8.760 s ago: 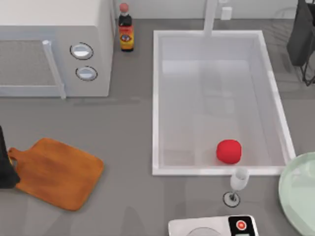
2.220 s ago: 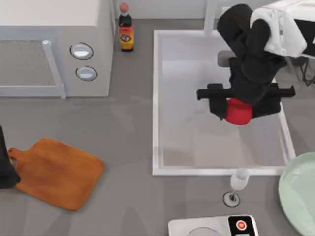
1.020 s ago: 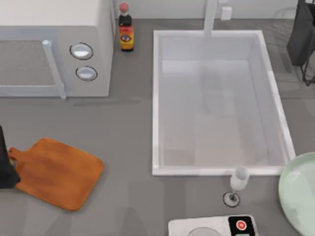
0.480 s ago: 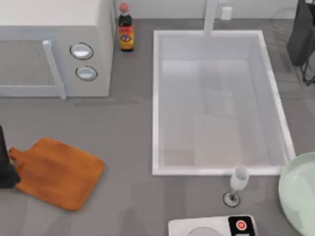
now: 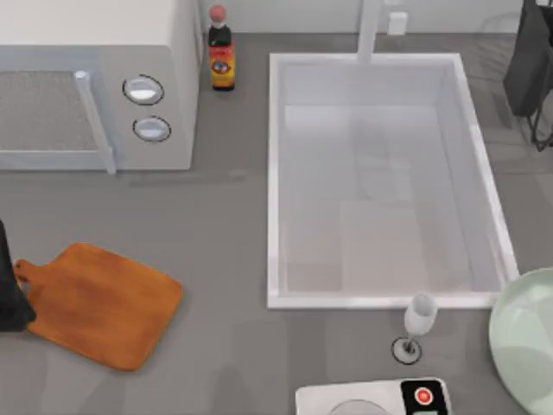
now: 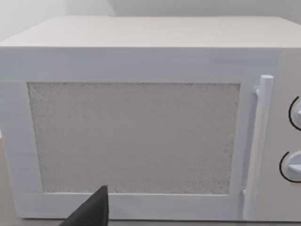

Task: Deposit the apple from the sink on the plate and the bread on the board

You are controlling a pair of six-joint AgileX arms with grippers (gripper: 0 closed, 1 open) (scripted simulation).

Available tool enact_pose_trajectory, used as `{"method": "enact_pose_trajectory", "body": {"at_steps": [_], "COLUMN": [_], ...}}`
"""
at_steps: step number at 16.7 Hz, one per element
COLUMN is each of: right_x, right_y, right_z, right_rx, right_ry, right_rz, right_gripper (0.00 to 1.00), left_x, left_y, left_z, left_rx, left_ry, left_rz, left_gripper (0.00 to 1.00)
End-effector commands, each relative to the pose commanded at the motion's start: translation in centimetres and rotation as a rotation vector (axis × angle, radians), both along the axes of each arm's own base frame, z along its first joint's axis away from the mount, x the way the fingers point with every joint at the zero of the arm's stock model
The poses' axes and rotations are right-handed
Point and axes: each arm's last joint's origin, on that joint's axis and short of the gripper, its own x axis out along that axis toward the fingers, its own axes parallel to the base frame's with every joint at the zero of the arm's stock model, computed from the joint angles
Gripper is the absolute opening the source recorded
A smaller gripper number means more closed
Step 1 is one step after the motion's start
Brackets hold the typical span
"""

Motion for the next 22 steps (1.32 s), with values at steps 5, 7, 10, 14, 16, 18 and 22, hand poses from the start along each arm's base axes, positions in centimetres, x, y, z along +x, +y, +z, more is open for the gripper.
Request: {"method": "enact_pose_trajectory", "body": {"at_steps": [5,7,10,14,16,18,22], "right_x": [0.0,0.0,0.0,-0.4,-1.2,-2.5,-5.6], "right_y": [0.0,0.0,0.0,-0.1,-0.3,-0.6,-1.2], "right_z": [0.0,0.0,0.0,0.0,0.1,0.1,-0.3], "right_rx": [0.000,0.000,0.000,0.003,0.009,0.018,0.032], "right_ry": [0.000,0.000,0.000,-0.031,-0.100,-0.204,-0.481], "right_rz": [0.000,0.000,0.000,0.001,0.001,0.002,0.003], "right_gripper": [1.00,1.00,1.00,1.00,1.00,1.00,1.00], "left_x": [0.0,0.0,0.0,0.0,0.0,0.0,0.0], "left_y": [0.0,0.0,0.0,0.0,0.0,0.0,0.0], "left_z": [0.0,0.0,0.0,0.0,0.0,0.0,0.0], "left_rx": [0.000,0.000,0.000,0.000,0.000,0.000,0.000], "left_ry": [0.000,0.000,0.000,0.000,0.000,0.000,0.000], "left_rz": [0.000,0.000,0.000,0.000,0.000,0.000,0.000], "left_gripper": [1.00,1.00,1.00,1.00,1.00,1.00,1.00]}}
